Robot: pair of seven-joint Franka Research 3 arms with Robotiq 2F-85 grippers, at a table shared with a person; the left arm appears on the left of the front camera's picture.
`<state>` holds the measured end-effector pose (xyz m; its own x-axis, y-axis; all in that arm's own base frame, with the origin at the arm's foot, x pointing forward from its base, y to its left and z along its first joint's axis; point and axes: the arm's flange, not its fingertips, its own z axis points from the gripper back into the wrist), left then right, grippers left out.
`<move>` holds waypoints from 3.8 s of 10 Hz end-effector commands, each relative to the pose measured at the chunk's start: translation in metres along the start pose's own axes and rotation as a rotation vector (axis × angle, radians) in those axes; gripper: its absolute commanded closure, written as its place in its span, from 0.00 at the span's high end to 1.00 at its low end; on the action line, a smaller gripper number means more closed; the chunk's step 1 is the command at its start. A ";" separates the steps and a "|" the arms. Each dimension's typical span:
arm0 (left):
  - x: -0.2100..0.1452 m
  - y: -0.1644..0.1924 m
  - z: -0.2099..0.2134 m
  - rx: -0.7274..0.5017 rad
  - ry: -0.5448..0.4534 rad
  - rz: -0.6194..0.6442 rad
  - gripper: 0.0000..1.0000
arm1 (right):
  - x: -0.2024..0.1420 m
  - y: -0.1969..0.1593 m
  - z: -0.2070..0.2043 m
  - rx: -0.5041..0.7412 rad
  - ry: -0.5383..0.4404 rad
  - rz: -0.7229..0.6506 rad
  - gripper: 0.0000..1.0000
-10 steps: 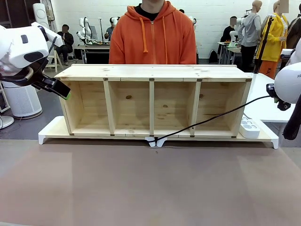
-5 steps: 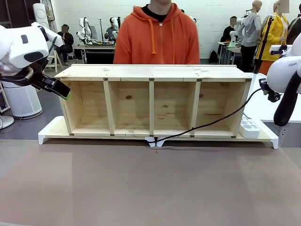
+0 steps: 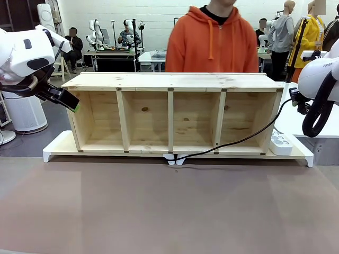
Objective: Perform cable management.
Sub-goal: Release the Power Cable when the human grasps it.
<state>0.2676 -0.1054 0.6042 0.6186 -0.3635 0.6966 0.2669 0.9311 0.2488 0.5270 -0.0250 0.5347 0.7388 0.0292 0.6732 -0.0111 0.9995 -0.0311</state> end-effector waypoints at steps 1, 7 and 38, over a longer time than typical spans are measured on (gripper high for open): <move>0.002 0.001 -0.001 0.003 -0.012 -0.008 1.00 | 0.000 0.003 0.000 -0.014 -0.004 -0.002 0.17; 0.002 0.001 -0.001 0.003 -0.012 -0.008 1.00 | 0.000 0.003 0.000 -0.014 -0.004 -0.002 0.17; 0.002 0.001 -0.001 0.003 -0.012 -0.008 1.00 | 0.000 0.000 0.000 0.000 0.001 0.000 0.60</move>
<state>0.2676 -0.1054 0.6042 0.6186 -0.3635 0.6966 0.2669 0.9311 0.2488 0.5271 -0.0248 0.5356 0.7366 0.0301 0.6757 -0.0115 0.9994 -0.0320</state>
